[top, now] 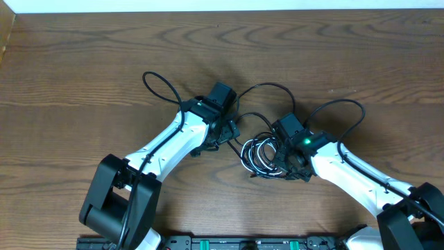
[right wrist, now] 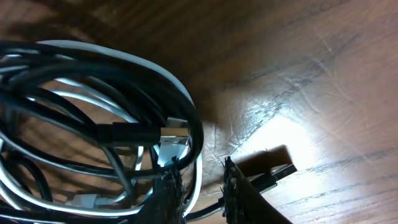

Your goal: Untangle cables

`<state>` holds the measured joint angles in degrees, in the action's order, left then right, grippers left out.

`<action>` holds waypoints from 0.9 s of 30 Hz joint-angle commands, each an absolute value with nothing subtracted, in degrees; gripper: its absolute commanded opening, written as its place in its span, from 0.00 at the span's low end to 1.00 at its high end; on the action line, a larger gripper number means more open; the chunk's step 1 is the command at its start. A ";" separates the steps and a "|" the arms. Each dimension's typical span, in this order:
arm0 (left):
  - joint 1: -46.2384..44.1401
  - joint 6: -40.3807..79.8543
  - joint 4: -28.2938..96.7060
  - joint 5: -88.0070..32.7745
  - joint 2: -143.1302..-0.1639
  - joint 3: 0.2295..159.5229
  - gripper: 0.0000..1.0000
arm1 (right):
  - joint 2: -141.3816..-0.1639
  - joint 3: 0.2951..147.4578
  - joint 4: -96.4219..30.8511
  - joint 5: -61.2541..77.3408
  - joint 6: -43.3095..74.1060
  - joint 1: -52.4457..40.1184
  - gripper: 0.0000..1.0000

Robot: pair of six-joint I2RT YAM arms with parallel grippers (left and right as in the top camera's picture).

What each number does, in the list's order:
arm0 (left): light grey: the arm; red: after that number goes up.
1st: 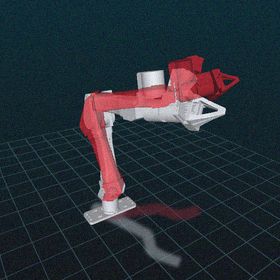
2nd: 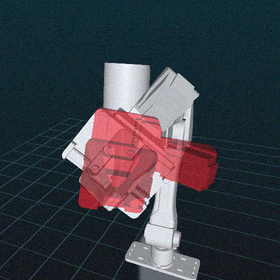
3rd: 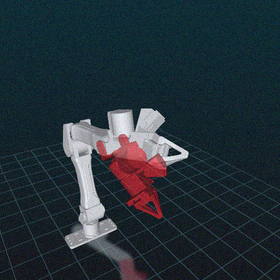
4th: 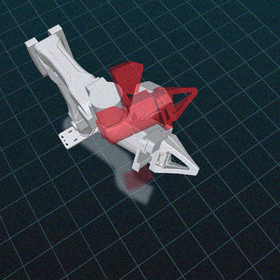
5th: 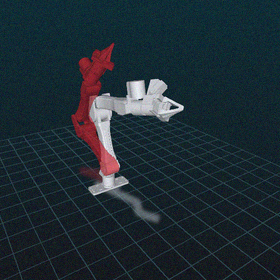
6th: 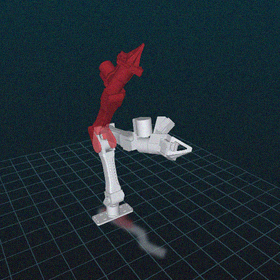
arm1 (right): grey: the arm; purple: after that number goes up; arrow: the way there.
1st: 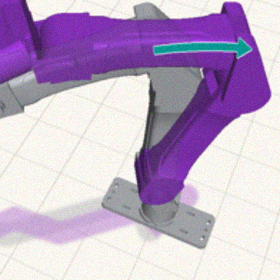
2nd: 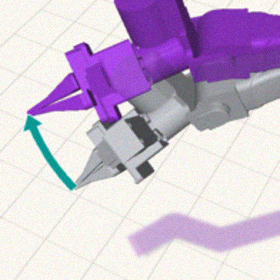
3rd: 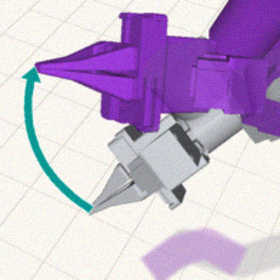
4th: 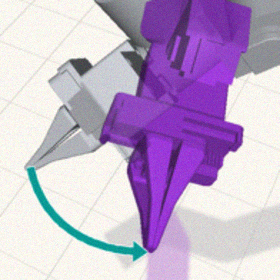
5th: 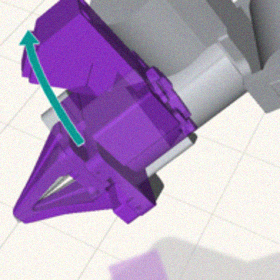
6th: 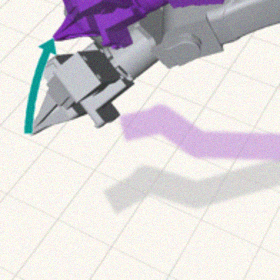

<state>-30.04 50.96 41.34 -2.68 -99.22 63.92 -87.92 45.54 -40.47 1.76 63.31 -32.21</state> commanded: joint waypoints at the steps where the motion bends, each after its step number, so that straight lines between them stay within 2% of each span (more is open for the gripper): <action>1: -29.91 50.63 41.52 -2.33 -99.88 63.92 0.98 | -89.36 45.10 -40.62 1.89 62.96 -32.36 0.19; 20: -29.91 50.63 41.52 -2.31 -99.88 63.92 0.98 | -94.85 45.10 -38.89 2.11 64.47 -32.36 0.18; 24: -29.91 50.63 41.52 -2.31 -99.88 63.92 0.98 | -94.87 45.06 -40.45 1.85 64.42 -32.36 0.02; 27: -29.91 50.63 41.52 -2.31 -99.88 63.92 0.98 | -94.87 44.97 -40.27 1.87 64.38 -32.36 0.01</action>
<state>-30.04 50.96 41.34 -2.68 -99.22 63.92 -92.58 45.84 -40.88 1.91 64.20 -32.18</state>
